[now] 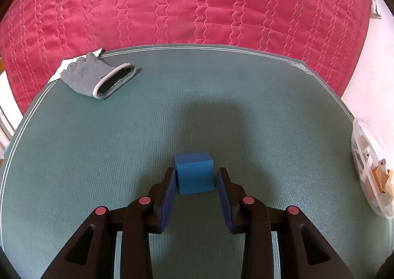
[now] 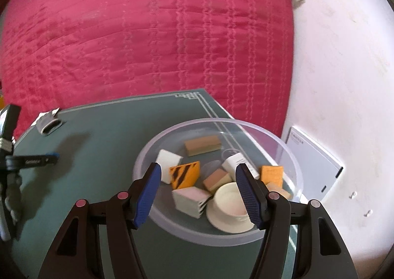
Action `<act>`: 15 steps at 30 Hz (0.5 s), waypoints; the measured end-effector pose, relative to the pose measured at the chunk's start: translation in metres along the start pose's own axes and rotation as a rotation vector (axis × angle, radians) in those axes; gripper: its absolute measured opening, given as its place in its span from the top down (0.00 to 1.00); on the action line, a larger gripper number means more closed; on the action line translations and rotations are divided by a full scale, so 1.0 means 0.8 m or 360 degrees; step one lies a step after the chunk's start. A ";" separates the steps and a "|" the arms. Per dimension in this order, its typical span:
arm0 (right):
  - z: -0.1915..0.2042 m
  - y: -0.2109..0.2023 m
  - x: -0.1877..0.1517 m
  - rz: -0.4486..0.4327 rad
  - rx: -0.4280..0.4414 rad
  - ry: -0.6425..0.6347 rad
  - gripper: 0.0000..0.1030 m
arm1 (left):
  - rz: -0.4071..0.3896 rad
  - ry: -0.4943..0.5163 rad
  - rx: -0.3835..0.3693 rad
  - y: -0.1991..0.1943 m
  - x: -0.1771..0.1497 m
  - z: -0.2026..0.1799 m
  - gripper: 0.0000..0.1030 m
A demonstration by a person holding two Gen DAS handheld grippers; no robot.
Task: Organize rigid objects
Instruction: 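Open the right gripper to drop the long block into the bowl, then carry the blue wedge into the bowl and open the left gripper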
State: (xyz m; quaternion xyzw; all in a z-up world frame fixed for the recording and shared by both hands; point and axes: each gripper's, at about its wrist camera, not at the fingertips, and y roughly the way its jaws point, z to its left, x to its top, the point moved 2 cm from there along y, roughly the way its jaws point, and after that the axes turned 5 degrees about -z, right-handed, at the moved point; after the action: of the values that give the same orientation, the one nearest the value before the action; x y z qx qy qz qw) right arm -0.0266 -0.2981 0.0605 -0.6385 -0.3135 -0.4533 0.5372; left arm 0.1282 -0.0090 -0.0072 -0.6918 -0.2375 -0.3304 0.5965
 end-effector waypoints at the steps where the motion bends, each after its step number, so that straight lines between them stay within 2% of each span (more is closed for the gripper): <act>1: 0.002 0.001 0.000 0.0003 0.0012 -0.0007 0.38 | 0.0003 -0.0002 -0.0006 0.001 0.001 0.000 0.62; 4: 0.001 0.000 -0.001 0.0002 0.0031 0.0014 0.38 | 0.0008 -0.0013 -0.0003 0.001 0.002 0.001 0.53; 10: -0.011 0.005 -0.003 0.0045 0.0054 0.0108 0.38 | 0.0007 0.0007 0.0038 0.005 0.002 -0.004 0.53; 12: -0.013 0.006 -0.003 0.0053 0.0059 0.0125 0.38 | 0.0004 0.0020 0.0067 0.006 0.002 -0.006 0.65; 15: -0.016 0.007 -0.004 0.0055 0.0064 0.0144 0.38 | -0.0001 -0.0006 0.0086 0.007 0.003 -0.004 0.68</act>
State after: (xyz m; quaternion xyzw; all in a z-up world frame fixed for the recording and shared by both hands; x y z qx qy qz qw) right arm -0.0258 -0.3118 0.0556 -0.6116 -0.2869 -0.4660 0.5714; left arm 0.1333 -0.0132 -0.0086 -0.6761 -0.2476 -0.3227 0.6144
